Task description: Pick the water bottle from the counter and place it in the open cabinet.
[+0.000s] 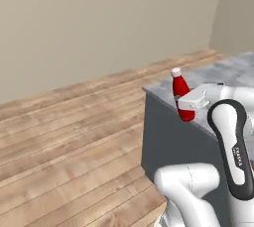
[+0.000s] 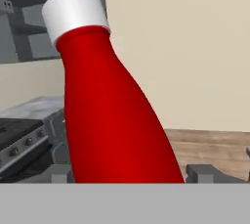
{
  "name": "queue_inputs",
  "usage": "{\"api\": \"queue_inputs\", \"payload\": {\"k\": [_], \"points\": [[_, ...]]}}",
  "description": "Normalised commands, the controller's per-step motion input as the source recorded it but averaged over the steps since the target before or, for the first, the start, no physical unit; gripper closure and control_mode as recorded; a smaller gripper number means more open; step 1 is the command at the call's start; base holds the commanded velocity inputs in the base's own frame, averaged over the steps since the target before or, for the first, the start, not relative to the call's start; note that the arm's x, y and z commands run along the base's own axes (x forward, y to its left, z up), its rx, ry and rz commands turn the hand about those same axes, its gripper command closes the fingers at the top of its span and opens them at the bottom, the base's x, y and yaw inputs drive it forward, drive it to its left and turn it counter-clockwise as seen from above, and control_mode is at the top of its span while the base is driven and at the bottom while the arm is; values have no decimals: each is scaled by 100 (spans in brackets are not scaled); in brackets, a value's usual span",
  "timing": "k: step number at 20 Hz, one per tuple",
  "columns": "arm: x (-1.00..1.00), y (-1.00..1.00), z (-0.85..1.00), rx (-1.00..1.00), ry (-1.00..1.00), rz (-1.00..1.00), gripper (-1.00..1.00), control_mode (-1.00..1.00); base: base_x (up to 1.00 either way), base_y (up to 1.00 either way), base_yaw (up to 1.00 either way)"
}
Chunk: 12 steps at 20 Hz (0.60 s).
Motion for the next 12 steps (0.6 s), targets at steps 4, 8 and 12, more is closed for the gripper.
{"api": "queue_inputs", "payload": {"k": [4, 8, 12], "points": [[0, 0, 0, 0, 0, 0, 100, 100, 0, 0, 100], [0, 0, 0, 0, 0, 0, 100, 100, 0, 0, 100], [0, 0, 0, 0, 0, 0, 100, 100, 10, 0, 87]]}}
